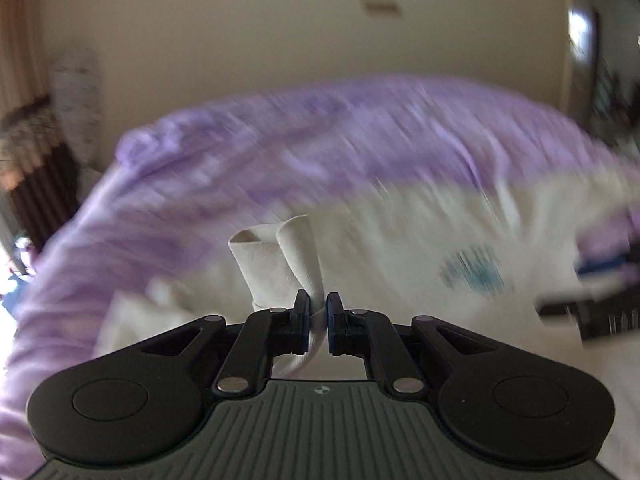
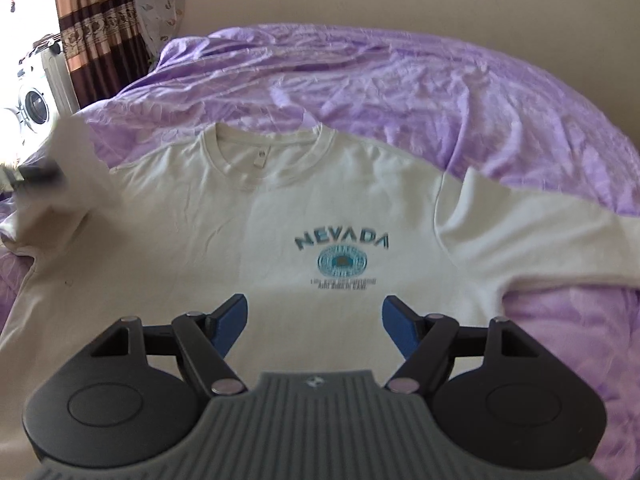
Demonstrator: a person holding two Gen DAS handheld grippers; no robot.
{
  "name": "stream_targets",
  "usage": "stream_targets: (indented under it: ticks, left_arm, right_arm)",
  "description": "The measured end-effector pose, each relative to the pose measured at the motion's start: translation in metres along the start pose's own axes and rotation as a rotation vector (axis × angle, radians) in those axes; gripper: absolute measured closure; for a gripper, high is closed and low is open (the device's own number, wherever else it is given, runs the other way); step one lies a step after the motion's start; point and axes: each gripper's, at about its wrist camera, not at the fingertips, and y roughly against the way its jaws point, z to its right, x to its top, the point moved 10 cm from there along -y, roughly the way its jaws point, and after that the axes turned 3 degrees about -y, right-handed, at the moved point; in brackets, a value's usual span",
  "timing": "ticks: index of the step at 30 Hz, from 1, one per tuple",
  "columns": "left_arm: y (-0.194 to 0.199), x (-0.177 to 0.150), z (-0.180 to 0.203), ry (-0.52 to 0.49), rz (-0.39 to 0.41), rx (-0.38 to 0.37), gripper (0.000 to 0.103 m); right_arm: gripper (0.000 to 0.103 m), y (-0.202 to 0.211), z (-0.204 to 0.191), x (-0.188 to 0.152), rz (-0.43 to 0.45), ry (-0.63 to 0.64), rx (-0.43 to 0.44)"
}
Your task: Fold small clothes
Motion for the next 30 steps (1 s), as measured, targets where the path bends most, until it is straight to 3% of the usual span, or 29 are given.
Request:
stream_targets:
  ticks: [4, 6, 10, 14, 17, 22, 28, 30]
  left_arm:
    - [-0.035, -0.037, 0.033, 0.047, -0.135, -0.119, 0.091]
    - [-0.036, -0.050, 0.043, 0.070, -0.168, -0.192, 0.080]
    - [-0.027, -0.059, 0.055, 0.133, -0.189, -0.374, 0.059]
    - [-0.008, -0.051, 0.044, 0.203, -0.173, -0.471, 0.055]
    - [0.007, -0.037, 0.017, 0.199, -0.136, -0.437, 0.054]
    - [0.008, -0.028, -0.049, 0.176, -0.116, -0.228, 0.054]
    - [0.000, -0.036, -0.113, 0.227, -0.140, -0.099, 0.054]
    - [-0.001, -0.040, -0.126, 0.230, -0.149, -0.075, 0.054]
  right_arm:
    - [0.032, -0.008, -0.003, -0.018, -0.042, -0.008, 0.018]
    - [0.032, -0.011, -0.007, -0.025, -0.057, -0.001, 0.026]
    - [0.032, -0.014, -0.012, -0.029, -0.071, 0.001, 0.034]
    - [0.032, -0.013, -0.018, -0.026, -0.076, -0.019, 0.063]
    - [0.032, -0.014, -0.023, -0.021, -0.080, -0.061, 0.115]
    - [0.043, -0.027, -0.037, -0.005, -0.083, -0.147, 0.214]
    - [0.046, -0.065, -0.067, -0.005, -0.200, -0.294, 0.357]
    - [0.060, -0.075, -0.073, -0.008, -0.224, -0.326, 0.377]
